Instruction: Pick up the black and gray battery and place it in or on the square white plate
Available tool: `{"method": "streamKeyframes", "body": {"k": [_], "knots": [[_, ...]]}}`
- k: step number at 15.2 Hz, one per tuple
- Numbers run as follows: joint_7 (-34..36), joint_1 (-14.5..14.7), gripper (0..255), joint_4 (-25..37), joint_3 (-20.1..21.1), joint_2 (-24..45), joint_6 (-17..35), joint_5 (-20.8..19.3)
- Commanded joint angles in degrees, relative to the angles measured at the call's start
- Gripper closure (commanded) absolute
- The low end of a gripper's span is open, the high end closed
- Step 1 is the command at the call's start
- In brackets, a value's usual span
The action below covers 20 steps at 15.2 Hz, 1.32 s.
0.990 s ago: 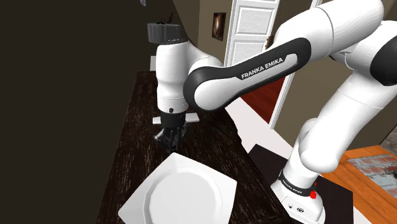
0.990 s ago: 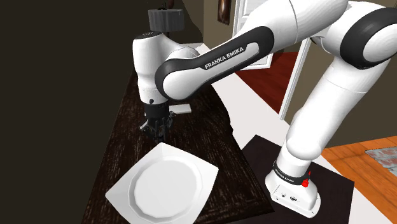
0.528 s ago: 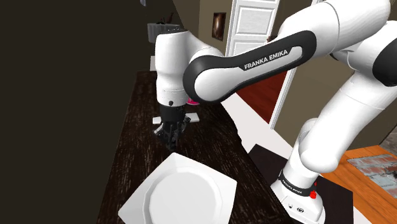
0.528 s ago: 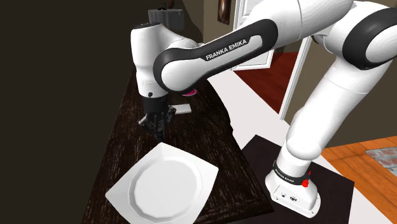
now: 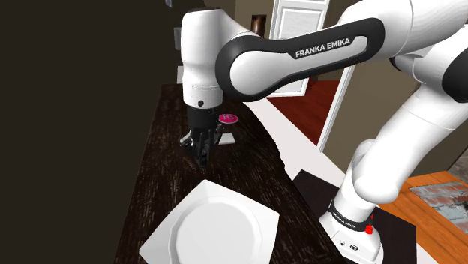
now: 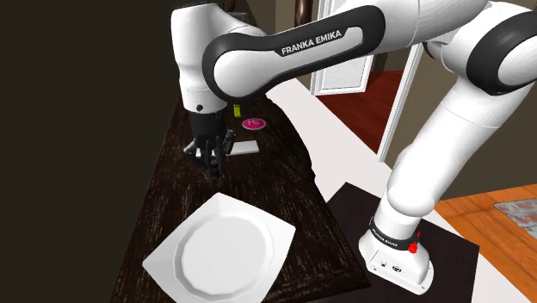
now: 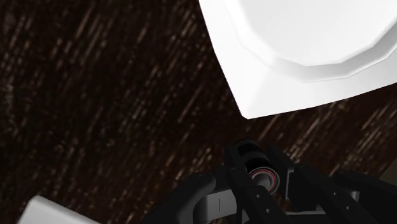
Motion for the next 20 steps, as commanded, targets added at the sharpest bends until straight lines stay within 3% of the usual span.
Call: {"method": "streamKeyframes", "body": {"k": [1,6,20], "knots": [[-0.07,-0.06,255,1.35,-0.15,-0.15,-1.5,0.02],[-0.04,-0.17,255,4.58,-0.39,-0.25,-4.82,-0.06],[15.69,6.7,255,3.07,9.85,-5.34,-6.08,4.51]]}}
